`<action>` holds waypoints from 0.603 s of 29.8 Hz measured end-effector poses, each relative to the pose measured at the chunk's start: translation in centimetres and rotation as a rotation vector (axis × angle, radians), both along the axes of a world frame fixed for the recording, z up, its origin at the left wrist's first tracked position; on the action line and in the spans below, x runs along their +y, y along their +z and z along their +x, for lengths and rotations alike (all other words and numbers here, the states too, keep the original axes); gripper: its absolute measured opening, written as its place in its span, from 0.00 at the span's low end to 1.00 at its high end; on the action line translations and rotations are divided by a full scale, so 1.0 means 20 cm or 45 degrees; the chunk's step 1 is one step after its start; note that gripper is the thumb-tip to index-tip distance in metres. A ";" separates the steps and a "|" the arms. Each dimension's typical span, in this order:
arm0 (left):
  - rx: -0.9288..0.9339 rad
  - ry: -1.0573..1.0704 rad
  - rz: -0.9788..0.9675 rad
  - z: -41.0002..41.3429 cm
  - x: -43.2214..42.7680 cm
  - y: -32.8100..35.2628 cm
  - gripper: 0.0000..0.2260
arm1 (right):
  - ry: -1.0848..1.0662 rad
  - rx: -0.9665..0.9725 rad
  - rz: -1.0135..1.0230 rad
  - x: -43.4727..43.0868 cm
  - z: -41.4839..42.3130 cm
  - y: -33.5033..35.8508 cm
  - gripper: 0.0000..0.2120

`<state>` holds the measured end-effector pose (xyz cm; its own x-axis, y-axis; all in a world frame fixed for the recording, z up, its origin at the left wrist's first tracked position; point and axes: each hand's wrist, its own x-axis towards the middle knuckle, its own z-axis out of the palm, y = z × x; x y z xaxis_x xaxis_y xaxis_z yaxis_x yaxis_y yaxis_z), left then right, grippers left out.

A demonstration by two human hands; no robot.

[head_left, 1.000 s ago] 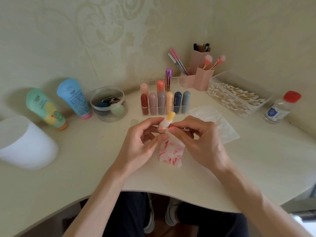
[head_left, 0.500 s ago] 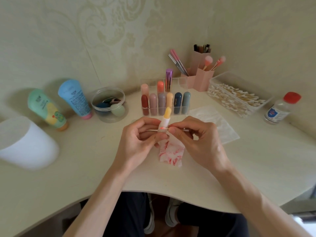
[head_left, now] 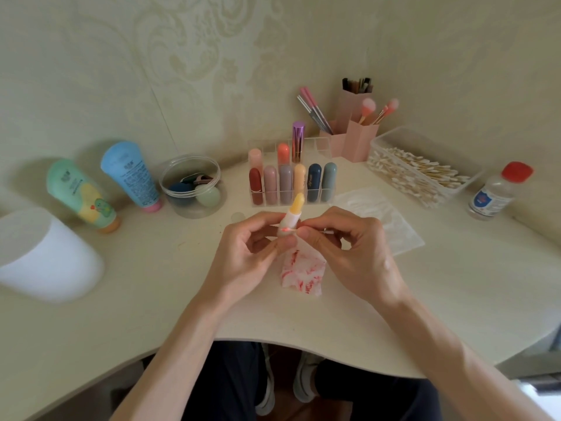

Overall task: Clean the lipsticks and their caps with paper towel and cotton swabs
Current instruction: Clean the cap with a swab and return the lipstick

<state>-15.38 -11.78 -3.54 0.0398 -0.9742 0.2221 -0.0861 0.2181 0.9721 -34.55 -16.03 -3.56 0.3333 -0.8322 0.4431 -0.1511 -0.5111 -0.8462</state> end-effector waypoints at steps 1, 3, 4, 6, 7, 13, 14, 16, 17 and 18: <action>-0.003 0.002 -0.006 0.00 0.00 0.00 0.14 | 0.000 -0.008 -0.001 0.00 0.00 0.00 0.06; -0.011 -0.011 -0.023 0.00 -0.01 0.00 0.14 | -0.001 -0.007 -0.003 0.00 0.00 0.00 0.06; -0.002 -0.018 -0.027 0.00 -0.01 -0.01 0.15 | -0.004 -0.002 -0.002 0.00 0.00 0.01 0.06; 0.067 0.009 -0.011 -0.01 0.00 0.00 0.17 | -0.015 0.007 0.004 0.00 0.00 0.01 0.05; 0.114 0.038 0.002 -0.01 0.00 0.01 0.17 | -0.020 0.008 0.006 0.00 -0.01 0.01 0.05; 0.151 0.036 0.013 -0.01 0.01 0.02 0.12 | -0.034 0.013 0.012 0.00 -0.01 0.01 0.06; 0.127 0.017 0.006 -0.01 0.02 0.02 0.12 | -0.040 0.010 0.018 0.00 -0.01 0.01 0.06; 0.065 -0.008 0.003 -0.01 0.02 0.02 0.16 | -0.048 -0.001 0.030 0.00 -0.01 0.01 0.07; 0.038 0.002 0.009 -0.01 0.01 0.01 0.18 | -0.046 -0.004 0.035 0.00 -0.01 0.01 0.07; 0.019 0.025 0.014 0.00 0.01 0.01 0.19 | -0.037 0.001 0.037 0.00 -0.01 0.01 0.06</action>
<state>-15.47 -11.54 -3.30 0.0623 -0.9756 0.2106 -0.0756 0.2058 0.9757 -34.66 -15.97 -3.43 0.3092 -0.8540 0.4184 -0.1665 -0.4817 -0.8604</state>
